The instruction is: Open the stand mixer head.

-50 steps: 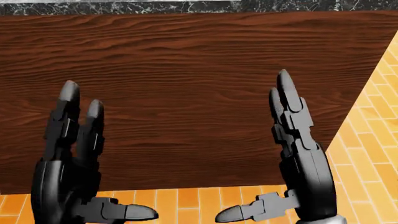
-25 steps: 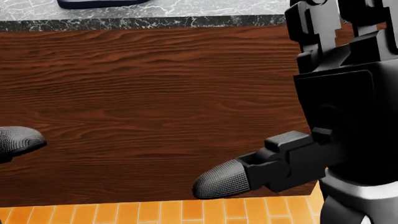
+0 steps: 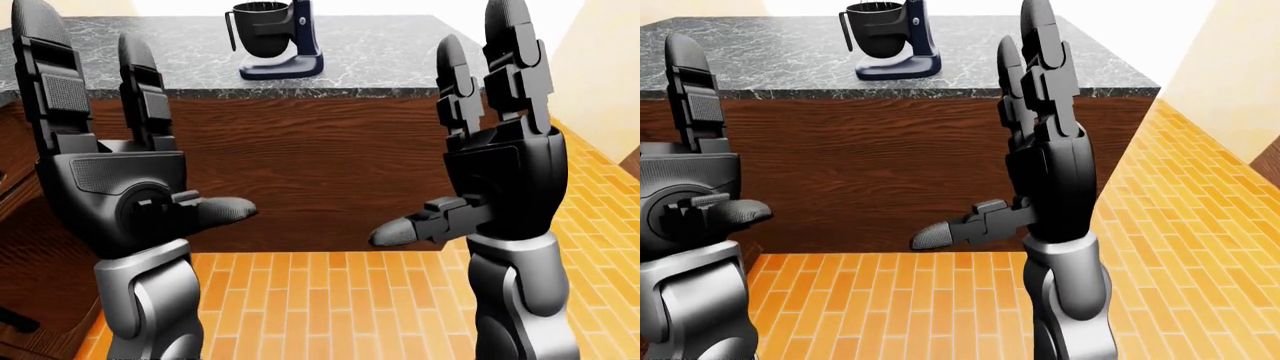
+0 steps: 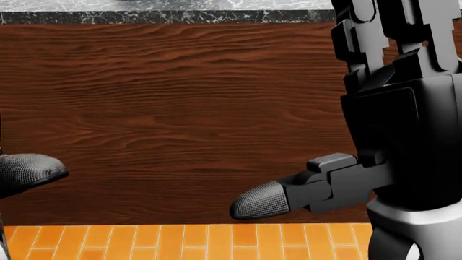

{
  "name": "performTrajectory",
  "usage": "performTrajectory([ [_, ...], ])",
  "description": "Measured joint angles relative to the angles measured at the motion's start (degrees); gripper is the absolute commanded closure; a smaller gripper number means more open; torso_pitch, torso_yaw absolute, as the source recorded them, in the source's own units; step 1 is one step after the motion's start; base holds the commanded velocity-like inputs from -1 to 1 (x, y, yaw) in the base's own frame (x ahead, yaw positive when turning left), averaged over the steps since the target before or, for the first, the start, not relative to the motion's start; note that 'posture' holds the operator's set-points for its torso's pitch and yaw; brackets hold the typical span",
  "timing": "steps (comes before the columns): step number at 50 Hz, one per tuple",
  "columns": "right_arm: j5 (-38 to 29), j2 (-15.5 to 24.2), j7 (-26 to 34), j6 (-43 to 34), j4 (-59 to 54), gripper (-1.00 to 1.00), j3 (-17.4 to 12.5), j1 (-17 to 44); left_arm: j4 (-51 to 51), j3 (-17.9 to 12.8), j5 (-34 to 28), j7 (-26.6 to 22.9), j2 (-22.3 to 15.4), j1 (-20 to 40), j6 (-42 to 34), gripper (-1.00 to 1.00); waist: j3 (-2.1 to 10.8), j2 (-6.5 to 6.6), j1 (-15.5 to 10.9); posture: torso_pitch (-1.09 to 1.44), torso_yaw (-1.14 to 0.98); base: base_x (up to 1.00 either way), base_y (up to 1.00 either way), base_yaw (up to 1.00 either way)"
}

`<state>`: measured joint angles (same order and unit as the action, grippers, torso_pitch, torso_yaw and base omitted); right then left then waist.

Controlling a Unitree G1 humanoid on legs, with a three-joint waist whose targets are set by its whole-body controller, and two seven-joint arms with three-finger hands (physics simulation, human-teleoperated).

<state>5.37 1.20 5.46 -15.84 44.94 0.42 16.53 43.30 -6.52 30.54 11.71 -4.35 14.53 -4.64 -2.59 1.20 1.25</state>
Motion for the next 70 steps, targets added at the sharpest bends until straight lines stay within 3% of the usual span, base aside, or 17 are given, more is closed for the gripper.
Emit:
performTrajectory([
  [6, 0.12, 0.00, 0.61, 0.11, -0.39, -1.00, 1.25, -0.52, -0.87, -1.34, -0.17, 0.40, -0.04, -0.72, 0.23, -1.00, -2.19, -3.17, -0.61, 0.00, 0.00, 0.00, 0.61, 0.00],
  [12, -0.13, 0.12, 0.65, 0.54, -0.20, -1.00, 0.73, -0.95, -0.78, -0.30, -0.26, -0.30, 0.24, -0.72, 0.32, -1.00, -0.57, -2.08, -0.36, 0.00, 0.00, 0.00, 0.46, 0.00],
  [15, -0.12, -0.13, 0.50, 0.85, -0.50, -1.00, 0.52, -0.14, -0.56, -0.53, -0.30, -0.60, -0.13, -0.04, 0.73, -1.00, 0.56, 0.75, -0.27, 0.00, 0.00, 0.00, 0.28, 0.00],
  [18, 0.22, -0.03, 1.00, 0.79, -0.42, -1.00, 1.54, -0.38, -1.49, -1.32, -0.44, -0.28, 0.08, -0.89, 1.00, -1.00, -1.91, -1.61, -0.84, 0.00, 0.00, 0.00, 1.00, 0.00],
  [24, 0.24, -0.45, 0.69, -0.03, -1.48, -1.00, 1.37, -0.77, -2.05, -1.25, -0.35, -0.32, -0.27, -1.11, 0.24, -1.00, -0.37, 2.99, -0.92, 0.00, 0.00, 0.00, 0.34, 0.00],
  [27, 0.51, -0.22, 1.24, 0.56, -0.31, -1.00, 1.80, -0.43, -0.94, -1.59, -0.52, -0.06, -0.16, -0.74, 0.88, -1.00, -0.43, 0.12, -1.36, 0.00, 0.00, 0.00, 0.46, 0.00],
  [32, 0.13, -0.17, 1.20, 0.84, -0.92, -1.00, 1.29, -0.87, -1.02, -0.85, -0.73, -0.70, -0.03, -0.95, 1.12, -1.00, 0.25, -0.60, -1.16, 0.00, 0.00, 0.00, 0.30, 0.00],
  [36, -0.07, -0.18, 1.64, 1.29, -0.43, -1.00, 1.65, -1.03, -0.55, -1.01, -0.83, -0.61, 0.15, -1.02, 1.13, -1.00, -1.32, -4.23, -2.18, 0.00, 0.00, 0.00, 0.37, 0.00],
  [44, -0.57, -0.37, 1.96, 0.62, -1.45, -1.00, 1.51, -1.74, -1.16, -1.14, -0.77, -0.42, 0.00, -1.07, 0.63, -1.00, 0.77, -2.31, -2.58, 0.00, 0.00, 0.08, 0.00, 0.00],
  [48, 0.32, -0.34, 2.52, 0.87, -0.21, -1.00, 1.97, -2.12, -0.85, -1.27, -0.75, -0.45, -0.03, -1.70, 0.67, -1.00, -3.26, -1.81, -1.71, 0.00, 0.00, 1.00, 0.00, 0.00],
  [51, -0.51, -0.12, 2.82, 1.72, 0.03, -1.00, 1.99, -1.62, -0.04, -1.24, -0.73, -0.75, -0.21, -0.85, 1.18, -1.00, -0.36, -0.31, -1.62, 0.00, 0.00, 0.00, 0.00, 0.00],
  [55, -0.92, -0.58, 3.16, 1.34, -1.09, -1.00, 2.41, -2.09, -0.86, -1.10, -0.57, -1.04, 0.12, -1.22, 1.47, -1.00, 0.02, -1.46, -1.68, 0.00, 0.00, 0.30, 0.00, 0.00],
  [57, -0.85, -0.28, 3.37, 0.35, -1.86, -1.00, 1.95, -3.06, -2.67, -0.53, -0.43, -0.76, 0.42, -2.27, 0.47, -1.00, -3.04, -0.74, -1.23, 0.00, 0.00, 1.00, 0.00, 0.00],
  [62, -2.66, -0.64, 3.91, 1.45, -0.91, -1.00, 2.96, -1.92, -1.02, -1.06, -0.39, -1.12, -0.08, -0.64, 1.16, -1.00, -0.16, -2.00, -0.86, 0.00, 0.00, 0.01, 0.00, 0.00],
  [65, -2.28, -1.08, 4.49, 1.51, -0.85, -1.00, 3.00, -2.23, -1.36, -0.96, -0.39, -1.45, -0.07, -1.14, 1.91, -1.00, -0.90, 0.49, -0.73, 0.00, 0.00, 0.41, 0.00, 0.00],
  [68, -1.71, -1.17, 4.88, 0.38, -2.12, -1.00, 3.60, -2.91, -3.14, -1.90, -0.38, -0.88, -0.15, -2.24, 1.47, -1.00, -3.89, -1.30, -1.96, 0.00, 0.00, 0.83, 0.00, 0.00],
  [70, -2.15, -1.04, 5.02, 0.55, -1.90, -1.00, 4.09, -2.52, -2.97, -2.36, -0.37, -0.49, -0.17, -2.13, 1.55, -1.00, -2.31, -0.83, -2.09, 0.00, 0.00, 0.00, 0.00, 0.00],
])
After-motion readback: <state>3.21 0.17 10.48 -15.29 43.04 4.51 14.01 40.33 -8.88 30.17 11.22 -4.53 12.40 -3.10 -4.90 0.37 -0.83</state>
